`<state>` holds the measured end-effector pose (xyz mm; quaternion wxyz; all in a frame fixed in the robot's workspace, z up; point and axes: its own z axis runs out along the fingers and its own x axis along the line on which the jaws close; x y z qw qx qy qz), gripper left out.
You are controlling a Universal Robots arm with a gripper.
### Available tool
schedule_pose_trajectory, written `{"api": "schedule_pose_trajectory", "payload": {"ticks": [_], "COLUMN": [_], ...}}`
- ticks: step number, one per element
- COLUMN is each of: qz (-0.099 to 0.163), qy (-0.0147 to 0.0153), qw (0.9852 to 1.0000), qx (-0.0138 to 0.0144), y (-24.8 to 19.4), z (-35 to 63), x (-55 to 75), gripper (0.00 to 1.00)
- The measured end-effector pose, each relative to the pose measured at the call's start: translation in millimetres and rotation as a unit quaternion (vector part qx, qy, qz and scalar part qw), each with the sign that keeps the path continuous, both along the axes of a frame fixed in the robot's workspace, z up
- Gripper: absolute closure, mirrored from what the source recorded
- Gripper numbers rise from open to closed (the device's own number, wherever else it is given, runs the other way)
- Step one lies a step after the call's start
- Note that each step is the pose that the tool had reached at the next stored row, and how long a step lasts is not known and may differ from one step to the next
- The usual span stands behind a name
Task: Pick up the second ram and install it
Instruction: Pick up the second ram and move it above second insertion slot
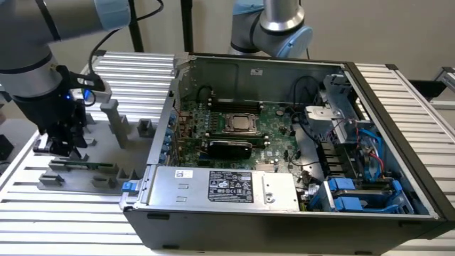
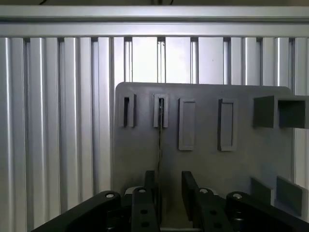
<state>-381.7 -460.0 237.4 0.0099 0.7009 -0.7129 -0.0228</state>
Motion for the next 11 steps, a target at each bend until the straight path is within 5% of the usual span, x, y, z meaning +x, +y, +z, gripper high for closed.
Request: {"api": "schedule_pose_trajectory", "payload": {"ticks": [11], "qz": [0.002], "qy": [0.0000], "qw": [1.0000], "qx": [0.0000], "y": [-5.1], "z": [-20.0], "x": [-0.1], "gripper": [0.00]}}
